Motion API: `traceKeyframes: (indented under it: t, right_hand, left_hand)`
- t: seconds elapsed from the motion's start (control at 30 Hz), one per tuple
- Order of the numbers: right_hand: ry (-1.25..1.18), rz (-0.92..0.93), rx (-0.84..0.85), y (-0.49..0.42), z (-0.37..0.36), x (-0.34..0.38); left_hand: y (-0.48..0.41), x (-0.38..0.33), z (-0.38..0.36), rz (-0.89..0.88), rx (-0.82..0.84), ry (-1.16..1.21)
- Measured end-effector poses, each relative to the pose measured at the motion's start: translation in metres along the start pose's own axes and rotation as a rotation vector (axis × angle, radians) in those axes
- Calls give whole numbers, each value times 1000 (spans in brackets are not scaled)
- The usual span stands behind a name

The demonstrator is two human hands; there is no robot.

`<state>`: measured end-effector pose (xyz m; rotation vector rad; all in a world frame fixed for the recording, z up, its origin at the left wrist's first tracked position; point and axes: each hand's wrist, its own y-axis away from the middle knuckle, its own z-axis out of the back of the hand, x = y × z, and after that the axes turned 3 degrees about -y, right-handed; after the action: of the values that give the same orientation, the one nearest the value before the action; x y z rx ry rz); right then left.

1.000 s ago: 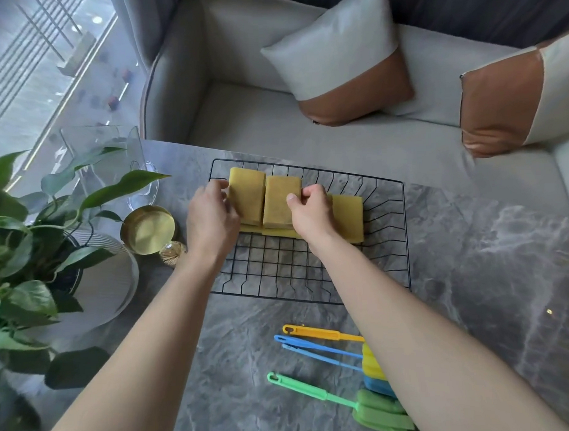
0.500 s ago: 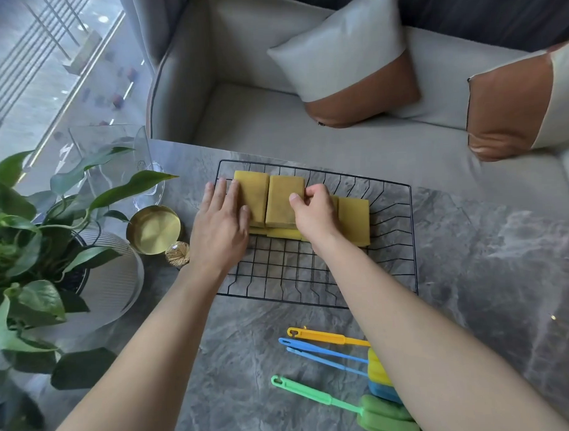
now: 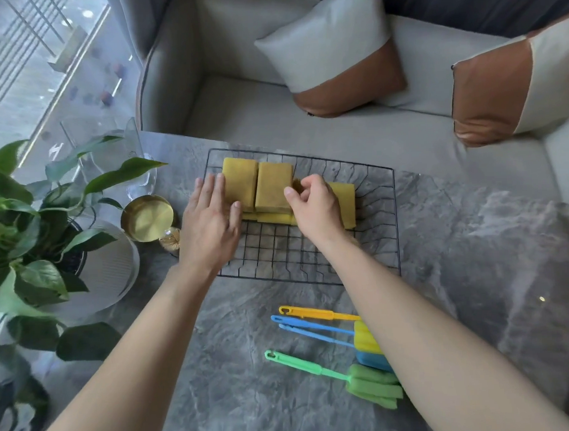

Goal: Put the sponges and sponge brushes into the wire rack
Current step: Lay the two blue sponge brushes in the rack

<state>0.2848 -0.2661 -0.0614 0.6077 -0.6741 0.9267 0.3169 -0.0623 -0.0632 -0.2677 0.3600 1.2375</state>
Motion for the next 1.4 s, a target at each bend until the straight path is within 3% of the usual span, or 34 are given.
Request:
traceKeyframes:
  t: [0.23,0.57,0.73,0.97,1.17,1.27,1.4]
  right_hand:
    - [-2,119,-150,105,61,-53]
    - [237,71,-63,249,128,-137]
    - [234,61,74,256,137,-139]
    - [205,14,55,249,131,-144]
    - [38,-82,38,251,136,-156]
    - [113,-40,15,257,141,-170]
    - [219,34,123,260,141,-180]
  left_hand:
    - [103,-21,1,-117,-35,59]
    - [224,-67,-32,-195,247,174]
    - [223,-100,-47,-326,341,218]
    - [185,-153,-73,-514,440,107]
    - [178,-164,-76,-492,546,98]
    - [176,-161,-68,-467,517,148]
    - [179,-148,-55,-408,447,179]
